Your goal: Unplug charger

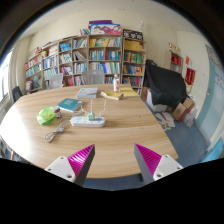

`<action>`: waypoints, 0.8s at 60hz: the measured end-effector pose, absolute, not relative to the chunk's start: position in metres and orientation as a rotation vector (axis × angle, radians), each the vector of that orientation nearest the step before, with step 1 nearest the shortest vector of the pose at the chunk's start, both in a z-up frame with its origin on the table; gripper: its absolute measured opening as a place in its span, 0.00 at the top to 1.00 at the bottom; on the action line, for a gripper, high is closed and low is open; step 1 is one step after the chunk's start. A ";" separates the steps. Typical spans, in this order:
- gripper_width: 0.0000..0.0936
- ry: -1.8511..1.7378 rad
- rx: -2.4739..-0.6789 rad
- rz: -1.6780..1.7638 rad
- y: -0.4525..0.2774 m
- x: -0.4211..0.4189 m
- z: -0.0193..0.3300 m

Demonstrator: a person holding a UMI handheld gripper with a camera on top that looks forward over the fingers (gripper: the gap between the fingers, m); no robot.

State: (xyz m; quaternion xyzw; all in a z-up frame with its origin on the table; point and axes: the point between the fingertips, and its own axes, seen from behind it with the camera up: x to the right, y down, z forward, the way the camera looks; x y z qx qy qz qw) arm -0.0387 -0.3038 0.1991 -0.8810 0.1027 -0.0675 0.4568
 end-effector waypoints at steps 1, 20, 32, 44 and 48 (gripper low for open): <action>0.11 0.247 -2.169 -0.154 -0.296 -0.021 0.188; 0.12 0.199 -2.144 -0.013 -0.155 -0.134 0.134; 0.13 0.184 -2.120 -0.008 -0.052 -0.115 0.086; 0.17 0.201 -2.106 -0.024 0.032 -0.087 0.050; 0.21 0.175 -2.096 -0.004 0.048 -0.092 0.045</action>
